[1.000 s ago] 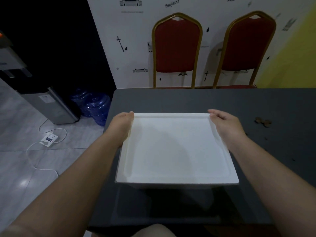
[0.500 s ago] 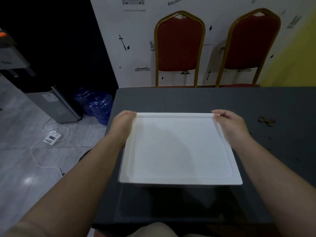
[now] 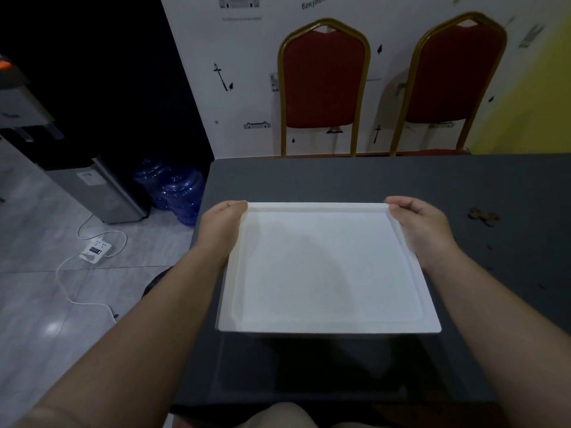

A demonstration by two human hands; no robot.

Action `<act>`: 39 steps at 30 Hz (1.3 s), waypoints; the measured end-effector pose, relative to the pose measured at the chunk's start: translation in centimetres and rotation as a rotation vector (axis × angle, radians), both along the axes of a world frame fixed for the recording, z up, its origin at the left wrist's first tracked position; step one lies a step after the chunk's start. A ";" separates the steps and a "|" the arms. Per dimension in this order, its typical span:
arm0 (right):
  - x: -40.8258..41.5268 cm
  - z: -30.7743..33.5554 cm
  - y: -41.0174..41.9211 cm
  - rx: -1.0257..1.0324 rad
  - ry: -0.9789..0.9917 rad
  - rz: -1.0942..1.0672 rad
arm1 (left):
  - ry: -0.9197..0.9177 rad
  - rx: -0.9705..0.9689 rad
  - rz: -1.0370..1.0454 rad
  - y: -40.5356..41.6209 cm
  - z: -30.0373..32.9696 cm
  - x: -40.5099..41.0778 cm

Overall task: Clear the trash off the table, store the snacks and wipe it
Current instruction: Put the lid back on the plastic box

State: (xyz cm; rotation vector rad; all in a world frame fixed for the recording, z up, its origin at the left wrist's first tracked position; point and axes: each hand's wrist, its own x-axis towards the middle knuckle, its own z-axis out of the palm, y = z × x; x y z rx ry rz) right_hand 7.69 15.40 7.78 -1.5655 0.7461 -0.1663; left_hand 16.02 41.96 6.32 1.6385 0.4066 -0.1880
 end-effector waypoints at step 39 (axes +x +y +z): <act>0.9 -1.2 0.9 -0.917 0.254 0.270 | -0.270 0.655 -0.251 -0.1 -0.9 -0.7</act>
